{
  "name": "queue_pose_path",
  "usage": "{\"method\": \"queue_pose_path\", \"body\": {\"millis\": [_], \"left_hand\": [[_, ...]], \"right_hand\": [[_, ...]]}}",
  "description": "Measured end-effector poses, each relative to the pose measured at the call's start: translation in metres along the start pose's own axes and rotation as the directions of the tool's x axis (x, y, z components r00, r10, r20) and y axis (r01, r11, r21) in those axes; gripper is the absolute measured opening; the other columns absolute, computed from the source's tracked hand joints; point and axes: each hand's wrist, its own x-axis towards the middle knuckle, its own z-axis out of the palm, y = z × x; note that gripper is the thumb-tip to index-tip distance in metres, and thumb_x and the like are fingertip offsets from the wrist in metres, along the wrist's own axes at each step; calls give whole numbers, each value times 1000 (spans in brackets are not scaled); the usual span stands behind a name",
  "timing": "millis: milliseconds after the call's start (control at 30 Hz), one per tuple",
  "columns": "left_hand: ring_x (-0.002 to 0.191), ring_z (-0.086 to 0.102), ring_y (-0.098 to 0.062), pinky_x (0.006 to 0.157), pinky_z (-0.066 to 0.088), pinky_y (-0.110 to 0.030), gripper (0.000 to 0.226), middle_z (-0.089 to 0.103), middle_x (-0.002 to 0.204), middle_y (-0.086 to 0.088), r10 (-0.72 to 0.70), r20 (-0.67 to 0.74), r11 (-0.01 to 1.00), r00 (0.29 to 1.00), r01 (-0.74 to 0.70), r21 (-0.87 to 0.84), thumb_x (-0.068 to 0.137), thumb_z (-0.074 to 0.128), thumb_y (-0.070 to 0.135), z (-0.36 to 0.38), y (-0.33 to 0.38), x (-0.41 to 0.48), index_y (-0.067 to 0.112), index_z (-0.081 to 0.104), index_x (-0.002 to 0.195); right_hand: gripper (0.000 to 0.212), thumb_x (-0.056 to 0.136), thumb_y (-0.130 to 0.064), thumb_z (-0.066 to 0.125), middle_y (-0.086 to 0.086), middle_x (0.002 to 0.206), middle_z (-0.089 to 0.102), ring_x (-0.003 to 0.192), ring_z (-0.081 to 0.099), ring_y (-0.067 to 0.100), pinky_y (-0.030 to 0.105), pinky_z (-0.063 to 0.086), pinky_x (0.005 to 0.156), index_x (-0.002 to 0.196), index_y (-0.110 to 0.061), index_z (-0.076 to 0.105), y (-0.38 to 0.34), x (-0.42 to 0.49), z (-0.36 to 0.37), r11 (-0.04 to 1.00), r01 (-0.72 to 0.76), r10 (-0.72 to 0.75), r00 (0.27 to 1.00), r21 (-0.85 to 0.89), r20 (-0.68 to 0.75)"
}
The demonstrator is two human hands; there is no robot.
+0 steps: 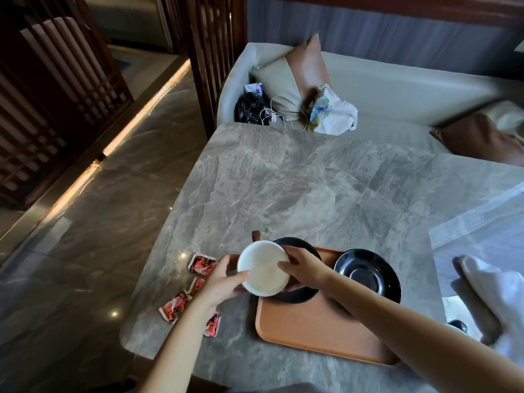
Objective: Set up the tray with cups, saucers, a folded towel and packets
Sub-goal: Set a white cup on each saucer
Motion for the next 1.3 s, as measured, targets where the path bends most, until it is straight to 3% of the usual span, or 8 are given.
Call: {"method": "queue_pose_path", "body": {"millis": [133,233,367,467,767,967,1167,1300], "left_hand": [[102,61,-20,70,60,-30,36,56,121,-9,-38,34,999,999,38,-5,87,63,11,33,2,13,13,51,120],[92,62,-13,68,59,-27,27,60,110,-2,-43,40,999,998,43,9,89,60,12,38,-3,19,19,52,114],[90,61,-10,60,56,-23,18,62,99,4,-49,73,998,996,46,41,90,57,11,46,-3,28,25,55,100],[93,61,-13,61,55,-23,17,62,100,3,-67,78,995,995,61,82,91,56,11,49,-3,33,22,56,104],[94,59,-13,56,54,-19,16,59,104,0,-100,78,985,992,88,147,93,53,14,56,-6,39,21,52,107],[100,56,-14,74,56,-30,17,58,106,3,-101,79,971,992,81,225,94,51,18,55,-5,40,24,50,110],[98,55,-10,74,55,-29,18,56,106,8,-92,95,957,991,62,283,94,49,21,55,-3,38,27,48,111],[105,53,-16,78,53,-31,19,56,112,3,-92,76,947,993,63,316,95,47,22,57,-2,35,26,48,113]], "right_hand": [[35,93,-13,51,4,111,55,107,58,28,45,61,63,127,-18,53,21,-5,-19,991,-99,104,993,91,-54],[32,93,-15,51,4,110,52,106,58,30,45,61,61,125,-15,52,28,-5,-18,984,-136,144,987,117,-65],[33,94,-15,50,9,108,56,79,68,30,36,60,52,127,-14,51,37,-6,-20,977,-162,174,981,137,-82],[34,95,-15,48,15,109,59,63,69,28,34,60,52,128,-13,49,42,-5,-21,974,-171,184,980,147,-77],[35,96,-15,45,16,103,62,61,68,26,36,59,57,130,-14,46,47,-4,-23,972,-189,200,977,137,-71],[39,96,-15,44,15,110,59,63,68,25,31,59,55,135,-14,43,44,-3,-25,969,-211,220,974,132,-57],[41,96,-17,46,15,118,57,67,68,27,31,59,57,136,-16,40,43,-2,-26,971,-208,214,975,116,-50],[39,95,-22,49,10,108,61,69,68,24,31,57,57,133,-14,41,43,-5,-26,974,-205,212,976,100,-58]]}}
